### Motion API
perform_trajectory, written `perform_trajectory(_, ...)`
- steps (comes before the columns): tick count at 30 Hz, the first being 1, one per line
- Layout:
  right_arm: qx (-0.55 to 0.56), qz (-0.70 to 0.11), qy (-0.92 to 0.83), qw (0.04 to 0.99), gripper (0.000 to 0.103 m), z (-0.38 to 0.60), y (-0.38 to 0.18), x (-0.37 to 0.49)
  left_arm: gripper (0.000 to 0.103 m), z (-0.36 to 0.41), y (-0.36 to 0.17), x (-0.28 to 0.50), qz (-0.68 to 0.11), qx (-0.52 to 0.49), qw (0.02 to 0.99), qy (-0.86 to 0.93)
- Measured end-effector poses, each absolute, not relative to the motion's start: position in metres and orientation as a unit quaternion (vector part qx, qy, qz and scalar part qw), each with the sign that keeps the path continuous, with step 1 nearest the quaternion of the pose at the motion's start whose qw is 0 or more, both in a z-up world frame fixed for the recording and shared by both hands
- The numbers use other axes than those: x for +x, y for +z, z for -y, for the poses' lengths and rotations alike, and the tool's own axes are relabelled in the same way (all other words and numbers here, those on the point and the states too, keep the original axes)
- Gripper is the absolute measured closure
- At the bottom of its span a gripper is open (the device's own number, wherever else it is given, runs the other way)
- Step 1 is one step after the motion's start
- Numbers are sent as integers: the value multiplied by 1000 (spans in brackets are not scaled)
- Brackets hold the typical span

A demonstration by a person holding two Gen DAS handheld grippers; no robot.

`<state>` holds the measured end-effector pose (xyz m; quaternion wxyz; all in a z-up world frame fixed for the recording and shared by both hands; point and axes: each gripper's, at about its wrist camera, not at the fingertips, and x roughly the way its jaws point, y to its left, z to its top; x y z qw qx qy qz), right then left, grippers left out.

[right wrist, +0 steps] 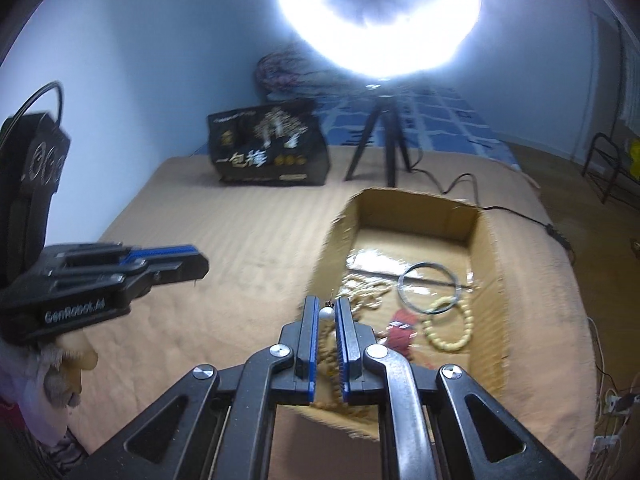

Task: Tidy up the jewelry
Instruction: 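Carry pearl earrings in both tools over the cardboard box, then open right tool dropping earring into box while left tool releases its earring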

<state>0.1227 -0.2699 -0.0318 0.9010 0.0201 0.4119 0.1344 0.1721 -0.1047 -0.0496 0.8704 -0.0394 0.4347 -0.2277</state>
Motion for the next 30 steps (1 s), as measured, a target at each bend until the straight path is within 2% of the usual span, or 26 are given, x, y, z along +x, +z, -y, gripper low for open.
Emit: perform_trajectory(30, 58, -431, 75, 897, 97, 328, -48, 176, 95, 189, -66, 189, -438, -14, 859, -265)
